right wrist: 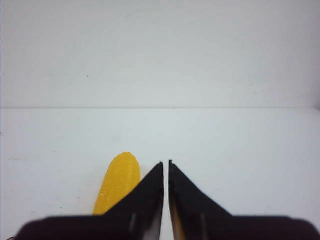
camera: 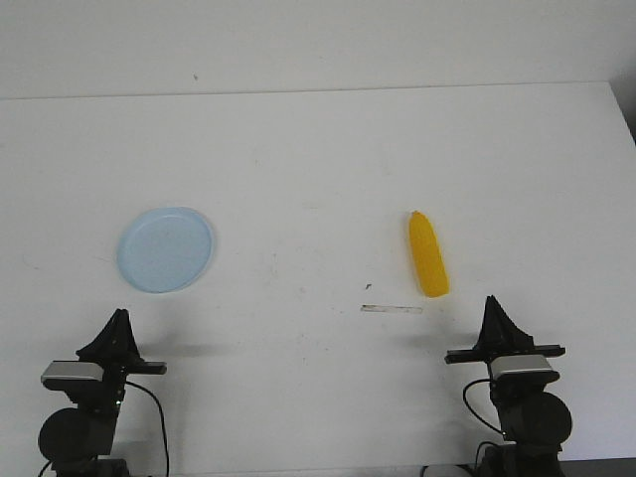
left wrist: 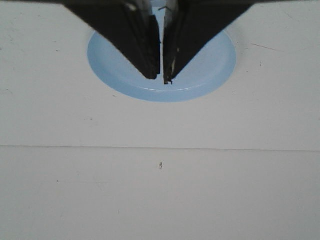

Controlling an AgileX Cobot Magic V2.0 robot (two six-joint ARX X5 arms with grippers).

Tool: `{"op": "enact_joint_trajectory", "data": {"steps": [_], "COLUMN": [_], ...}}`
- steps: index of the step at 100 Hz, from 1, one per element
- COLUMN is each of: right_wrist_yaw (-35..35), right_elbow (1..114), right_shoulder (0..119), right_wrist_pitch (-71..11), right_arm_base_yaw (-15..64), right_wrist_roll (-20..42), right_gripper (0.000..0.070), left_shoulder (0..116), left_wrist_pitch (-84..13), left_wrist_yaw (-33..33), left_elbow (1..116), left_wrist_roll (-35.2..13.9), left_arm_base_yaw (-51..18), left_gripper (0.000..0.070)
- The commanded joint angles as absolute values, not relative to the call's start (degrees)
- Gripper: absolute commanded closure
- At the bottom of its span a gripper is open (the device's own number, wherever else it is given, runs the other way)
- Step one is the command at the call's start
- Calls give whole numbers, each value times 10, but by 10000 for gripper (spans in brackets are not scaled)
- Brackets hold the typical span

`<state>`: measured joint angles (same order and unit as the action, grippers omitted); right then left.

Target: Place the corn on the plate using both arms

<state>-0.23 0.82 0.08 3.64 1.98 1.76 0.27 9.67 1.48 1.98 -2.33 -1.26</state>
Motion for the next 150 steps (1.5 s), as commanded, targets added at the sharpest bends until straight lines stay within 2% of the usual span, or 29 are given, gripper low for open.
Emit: {"op": "enact_joint_trajectory", "data": {"steps": [1, 29, 53, 85, 112, 150], "right_wrist_yaw": [-2, -2, -2, -2, -2, -2], "right_elbow": [7, 7, 7, 7, 7, 7], "right_shoulder": [1, 1, 1, 1, 1, 1], "right_wrist_pitch": [43, 43, 43, 43, 43, 43], "right_arm_base_yaw": [21, 21, 21, 21, 21, 21], "right_wrist_roll": [20, 20, 20, 20, 20, 20], "right_gripper": [685, 685, 685, 685, 685, 685], "left_shoulder": [2, 2, 2, 35, 178, 482], "left_wrist_pitch": [104, 105, 122, 121, 117, 98], "left_wrist_yaw": [15, 6, -1, -48, -48, -43], "left_elbow": [8, 8, 27, 143, 257, 396], "left_wrist_roll": [-24, -12, -83, -85, -84, -77], "left_arm_base_yaw": [-12, -11, -11, -11, -11, -11], "left_gripper": [699, 698, 699, 699, 699, 699]}}
